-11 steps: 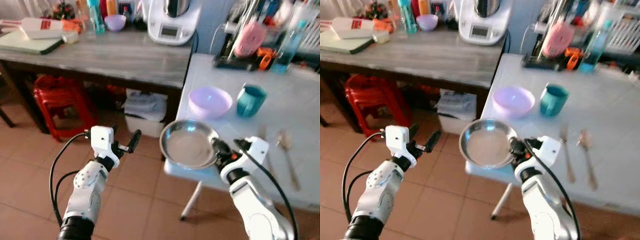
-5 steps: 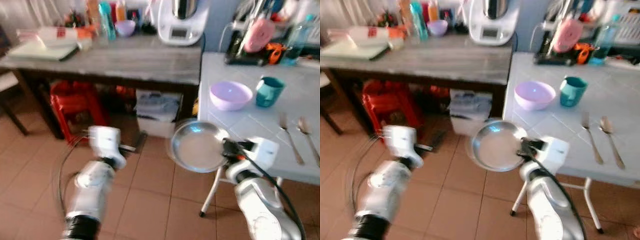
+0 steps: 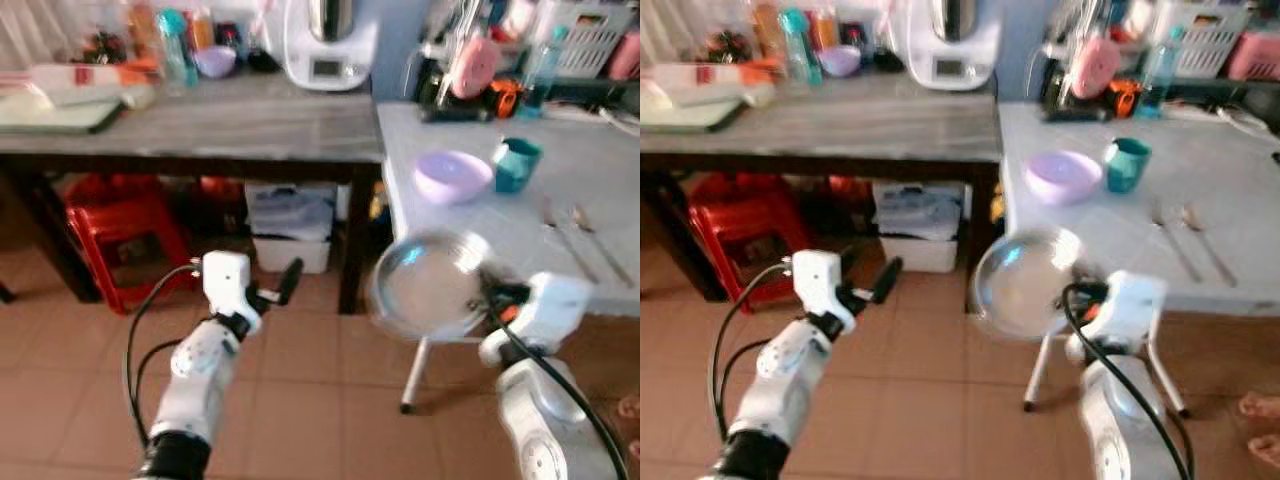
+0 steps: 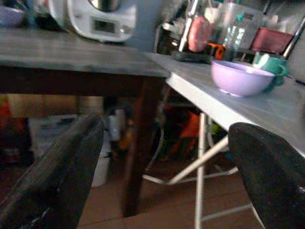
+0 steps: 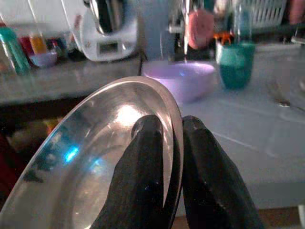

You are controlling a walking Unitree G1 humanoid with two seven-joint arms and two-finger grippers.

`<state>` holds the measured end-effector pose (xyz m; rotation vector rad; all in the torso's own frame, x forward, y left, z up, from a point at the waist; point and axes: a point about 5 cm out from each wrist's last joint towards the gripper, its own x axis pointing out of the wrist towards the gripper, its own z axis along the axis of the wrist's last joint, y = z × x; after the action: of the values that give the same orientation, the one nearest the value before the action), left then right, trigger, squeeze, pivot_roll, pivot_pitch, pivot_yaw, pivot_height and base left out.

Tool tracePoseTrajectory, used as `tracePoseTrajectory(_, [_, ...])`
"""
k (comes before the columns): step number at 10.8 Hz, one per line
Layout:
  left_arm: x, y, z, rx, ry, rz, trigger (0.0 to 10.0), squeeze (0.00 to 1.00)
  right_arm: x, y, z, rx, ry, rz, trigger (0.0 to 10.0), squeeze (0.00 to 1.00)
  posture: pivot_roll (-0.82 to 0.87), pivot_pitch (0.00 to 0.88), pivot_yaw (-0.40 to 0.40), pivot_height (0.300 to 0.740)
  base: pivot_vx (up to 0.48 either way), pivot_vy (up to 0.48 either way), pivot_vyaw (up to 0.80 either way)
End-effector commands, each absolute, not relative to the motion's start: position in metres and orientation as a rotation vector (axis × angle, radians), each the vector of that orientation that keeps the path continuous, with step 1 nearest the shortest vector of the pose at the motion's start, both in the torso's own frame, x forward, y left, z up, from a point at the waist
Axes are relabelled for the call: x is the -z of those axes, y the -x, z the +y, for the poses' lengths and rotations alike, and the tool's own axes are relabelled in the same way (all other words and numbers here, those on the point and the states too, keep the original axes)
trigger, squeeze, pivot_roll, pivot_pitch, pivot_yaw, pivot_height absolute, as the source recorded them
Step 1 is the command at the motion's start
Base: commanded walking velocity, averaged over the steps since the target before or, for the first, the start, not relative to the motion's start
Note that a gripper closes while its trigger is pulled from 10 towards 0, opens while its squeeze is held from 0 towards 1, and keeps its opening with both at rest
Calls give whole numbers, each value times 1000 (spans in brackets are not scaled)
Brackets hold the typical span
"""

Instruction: Setting the table

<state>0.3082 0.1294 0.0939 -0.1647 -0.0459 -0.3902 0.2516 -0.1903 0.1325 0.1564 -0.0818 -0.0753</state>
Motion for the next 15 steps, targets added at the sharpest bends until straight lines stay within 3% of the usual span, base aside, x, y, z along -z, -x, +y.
tracePoseTrajectory(1, [-99,-310,137,360,150,-70,10000,0,-140,-252,-183,47,-157,-127,10000,0,-44,0,4,740,0,405,0])
tracePoseTrajectory(6, [-99,-309,135,357,154,-73,10000,0,-135,-254,-186,74,-108,-133,10000,0,-43,0,4,740,0,405,0])
tracePoseTrajectory(10, [-104,-308,132,407,176,-99,10000,0,-135,-252,-191,107,-91,-144,10000,0,-50,0,13,740,0,0,0])
tracePoseTrajectory(15, [-106,-310,126,433,201,-104,10000,0,-137,-255,-196,118,-51,-150,10000,0,-61,0,14,740,387,0,0])
